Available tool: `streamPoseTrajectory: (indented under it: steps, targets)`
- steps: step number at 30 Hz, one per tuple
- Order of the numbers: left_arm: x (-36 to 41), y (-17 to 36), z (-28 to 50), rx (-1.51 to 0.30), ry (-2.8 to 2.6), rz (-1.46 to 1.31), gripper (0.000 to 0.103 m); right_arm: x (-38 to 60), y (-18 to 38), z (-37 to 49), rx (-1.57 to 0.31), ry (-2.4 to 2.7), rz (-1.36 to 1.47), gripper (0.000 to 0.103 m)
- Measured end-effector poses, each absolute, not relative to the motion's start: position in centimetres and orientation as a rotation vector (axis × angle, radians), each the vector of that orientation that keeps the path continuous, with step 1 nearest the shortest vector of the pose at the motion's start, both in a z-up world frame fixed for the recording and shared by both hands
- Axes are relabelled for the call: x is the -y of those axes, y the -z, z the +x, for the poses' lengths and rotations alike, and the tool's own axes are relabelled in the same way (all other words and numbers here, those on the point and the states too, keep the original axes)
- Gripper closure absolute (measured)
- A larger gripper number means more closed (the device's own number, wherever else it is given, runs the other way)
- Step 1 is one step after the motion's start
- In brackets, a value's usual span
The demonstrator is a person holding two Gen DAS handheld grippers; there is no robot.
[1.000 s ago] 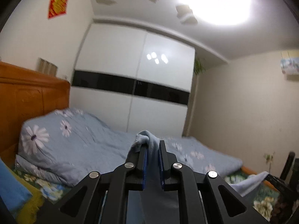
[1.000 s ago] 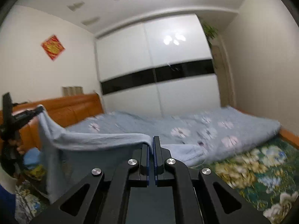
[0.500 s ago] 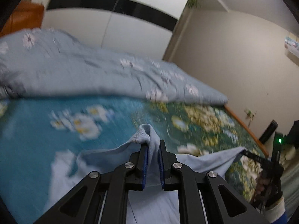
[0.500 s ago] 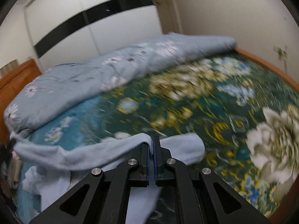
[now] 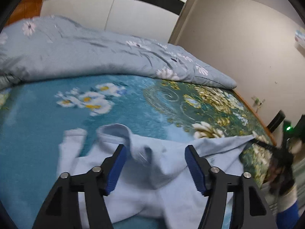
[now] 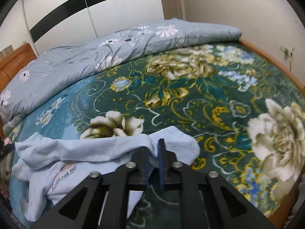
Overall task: Fold clothes
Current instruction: 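Lower the shirt onto the blanket and open both grippers, then grasp the shirt hem with the left gripper while the right gripper grasps the shirt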
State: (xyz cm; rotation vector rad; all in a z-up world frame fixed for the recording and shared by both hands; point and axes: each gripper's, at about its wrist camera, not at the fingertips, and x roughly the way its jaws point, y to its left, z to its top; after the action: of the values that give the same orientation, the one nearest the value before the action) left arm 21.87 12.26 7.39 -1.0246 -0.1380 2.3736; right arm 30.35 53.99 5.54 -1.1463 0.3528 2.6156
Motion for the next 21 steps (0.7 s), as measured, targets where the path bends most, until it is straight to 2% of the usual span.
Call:
streamPoseTrajectory:
  steps: [1,7,14,19,21]
  targets:
    - [-11.3,-7.4,22.1,0.130,-2.400,-1.017,0.025,-53.6,-6.2,30.8,-0.317,-2.618,-1.116,0.066]
    - [-6.7,-4.8,21.8,0.207,-2.464,-1.128,0.025,-46.2,-8.8,31.1,-0.155,-2.819,-1.052,0.063]
    - [-5.9,-1.6,21.9,0.209,-2.418,-1.238,0.025,-32.5,-3.3,26.4,-0.214,-3.098,-1.467,0.061]
    - [-5.4,-0.7,22.3,0.204,-2.395,-1.261,0.027,-29.4,-0.6,25.4,-0.219,-3.046,-1.622,0.061]
    - [-5.4,-0.5,22.5,0.206,-2.393,-1.249,0.032,-29.5,-0.1,25.9,-0.235,-3.016,-1.620,0.061]
